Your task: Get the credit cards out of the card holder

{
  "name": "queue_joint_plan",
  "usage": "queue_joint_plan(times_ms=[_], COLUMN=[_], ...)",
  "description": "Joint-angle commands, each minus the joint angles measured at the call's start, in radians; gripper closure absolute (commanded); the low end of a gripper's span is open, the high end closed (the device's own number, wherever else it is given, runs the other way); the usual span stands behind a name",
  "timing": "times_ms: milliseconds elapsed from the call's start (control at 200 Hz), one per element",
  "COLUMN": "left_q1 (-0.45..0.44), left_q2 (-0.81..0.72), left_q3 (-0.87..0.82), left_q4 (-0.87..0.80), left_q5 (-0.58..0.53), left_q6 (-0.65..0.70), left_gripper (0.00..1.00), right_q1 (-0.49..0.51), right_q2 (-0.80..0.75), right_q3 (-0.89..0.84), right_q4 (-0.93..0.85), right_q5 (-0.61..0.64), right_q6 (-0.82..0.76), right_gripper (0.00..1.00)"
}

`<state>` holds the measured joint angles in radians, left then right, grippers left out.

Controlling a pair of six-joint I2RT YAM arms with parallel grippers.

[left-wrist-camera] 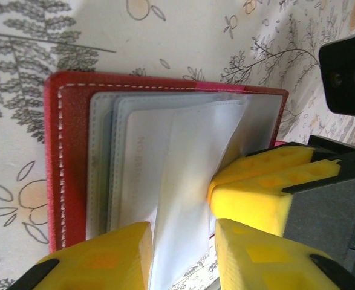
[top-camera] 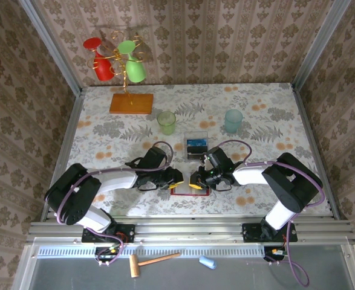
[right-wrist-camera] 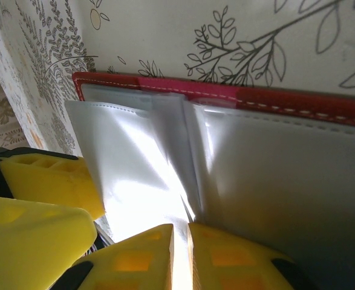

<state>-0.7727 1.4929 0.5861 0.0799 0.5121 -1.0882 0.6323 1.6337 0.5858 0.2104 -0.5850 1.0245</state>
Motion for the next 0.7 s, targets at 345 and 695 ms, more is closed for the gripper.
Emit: queue_joint_plan(times_ms=[345, 695], left_q1=[-0.001, 0.002], left_q2=[0.019, 0.017], left_q3=[0.041, 0.079], left_q4=[0.029, 0.040], left_q5=[0.013, 0.034], left_q6=[-0.003, 0.008], left_gripper=[0.67, 0.65], right_q1=[-0.008, -0.070], right_q2=[-0.078, -0.322], right_q3=[0.001, 0.095], right_q4=[-0.073, -0.467], right_q5=[0.021, 0.151], right_q6=[-0.002, -0.156], right_gripper=[0.78, 0.73])
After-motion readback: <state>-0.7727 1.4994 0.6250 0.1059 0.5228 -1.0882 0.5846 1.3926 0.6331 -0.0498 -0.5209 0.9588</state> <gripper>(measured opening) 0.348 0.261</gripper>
